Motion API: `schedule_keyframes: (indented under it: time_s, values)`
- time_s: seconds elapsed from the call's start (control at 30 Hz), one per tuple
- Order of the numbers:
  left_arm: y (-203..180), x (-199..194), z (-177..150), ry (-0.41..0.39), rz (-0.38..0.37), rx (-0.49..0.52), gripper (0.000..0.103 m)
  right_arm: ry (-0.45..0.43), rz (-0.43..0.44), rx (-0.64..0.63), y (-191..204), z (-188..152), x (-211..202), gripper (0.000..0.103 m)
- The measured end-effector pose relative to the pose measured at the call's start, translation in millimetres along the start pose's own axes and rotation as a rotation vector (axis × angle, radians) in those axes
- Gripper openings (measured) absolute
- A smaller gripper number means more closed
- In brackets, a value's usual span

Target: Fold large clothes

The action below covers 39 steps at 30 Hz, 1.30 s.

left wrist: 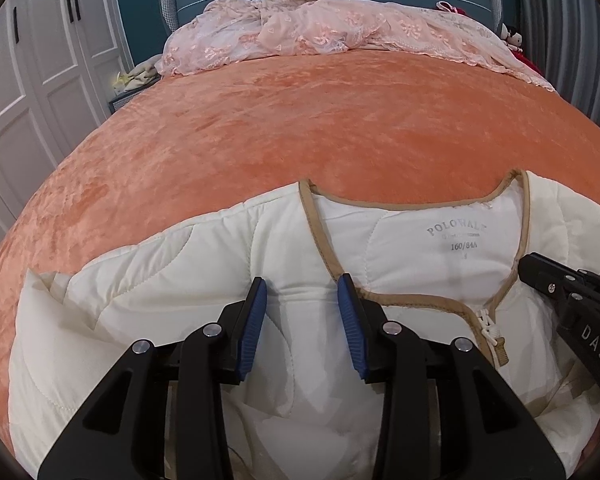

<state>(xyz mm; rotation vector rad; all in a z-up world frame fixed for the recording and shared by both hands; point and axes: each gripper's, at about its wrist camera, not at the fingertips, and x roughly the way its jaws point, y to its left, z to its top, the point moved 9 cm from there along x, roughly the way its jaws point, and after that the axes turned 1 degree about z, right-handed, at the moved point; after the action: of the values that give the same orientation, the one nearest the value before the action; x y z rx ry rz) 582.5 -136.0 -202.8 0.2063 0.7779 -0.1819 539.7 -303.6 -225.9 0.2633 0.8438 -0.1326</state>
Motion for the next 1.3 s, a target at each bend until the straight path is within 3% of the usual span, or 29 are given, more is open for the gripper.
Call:
schedule_keyframes:
  time_s: [0.07, 0.1, 0.17, 0.2, 0.27, 0.33, 0.37, 0.47, 0.63, 0.77, 0.9, 1.1, 1.17, 1.27, 1.3]
  values:
    - [3.9, -1.0, 0.4, -0.004, 0.021, -0.012, 0.049, -0.01, 0.008, 0.011, -0.4, 0.2, -1.9, 0.0]
    - [11.6, -3.2, 0.8, -0.006, 0.054, -0.038, 0.061, -0.036, 0.01, 0.029, -3.2, 2.0, -6.7, 0.0]
    - [30.7, -12.8, 0.1, -0.015, 0.124, -0.109, 0.079, -0.145, -0.051, 0.115, -24.1, 5.5, -33.1, 0.0]
    - [47.6, -24.8, -1.6, -0.025, 0.177, -0.173, 0.087, -0.222, -0.081, 0.189, -40.3, 5.3, -55.1, 0.01]
    - [72.6, -50.9, -7.2, -0.046, 0.223, -0.271, 0.09, -0.34, -0.142, 0.352, -74.0, -6.2, -102.1, 0.025]
    - [93.5, -86.1, -20.4, -0.059, 0.167, -0.342, 0.097, -0.387, -0.068, 0.444, -91.0, -20.4, -140.1, 0.038]
    - [102.1, -106.2, -31.7, -0.053, 0.108, -0.345, 0.098, -0.391, -0.017, 0.433, -97.0, -30.1, -164.9, 0.047]
    - [116.7, -146.5, -67.5, 0.017, 0.004, -0.261, 0.098, -0.378, -0.056, 0.332, -119.9, -63.3, -230.7, 0.062]
    - [157.2, -214.0, -166.7, 0.167, -0.015, -0.139, 0.098, -0.175, -0.091, 0.233, -169.1, -167.7, -314.0, 0.064]
    - [174.4, -247.8, -241.4, 0.279, -0.055, -0.177, 0.097, -0.002, -0.054, 0.258, -179.4, -252.2, -332.6, 0.064]
    - [174.4, -261.2, -293.1, 0.365, -0.152, -0.323, 0.097, 0.104, -0.017, 0.292, -170.4, -313.2, -327.0, 0.065]
    - [155.6, -273.7, -304.3, 0.331, -0.186, -0.411, 0.095, 0.032, -0.013, 0.33, -158.9, -332.3, -330.6, 0.071]
    - [150.0, -273.0, -305.0, 0.332, -0.179, -0.418, 0.086, 0.031, -0.008, 0.344, -154.5, -331.6, -327.7, 0.068]
    - [143.7, -277.9, -304.0, 0.328, -0.148, -0.399, 0.063, 0.052, 0.041, 0.368, -145.0, -332.3, -327.3, 0.041]
    - [141.9, -279.8, -302.0, 0.333, -0.159, -0.392, 0.047, 0.056, 0.041, 0.37, -141.6, -330.8, -327.2, 0.034]
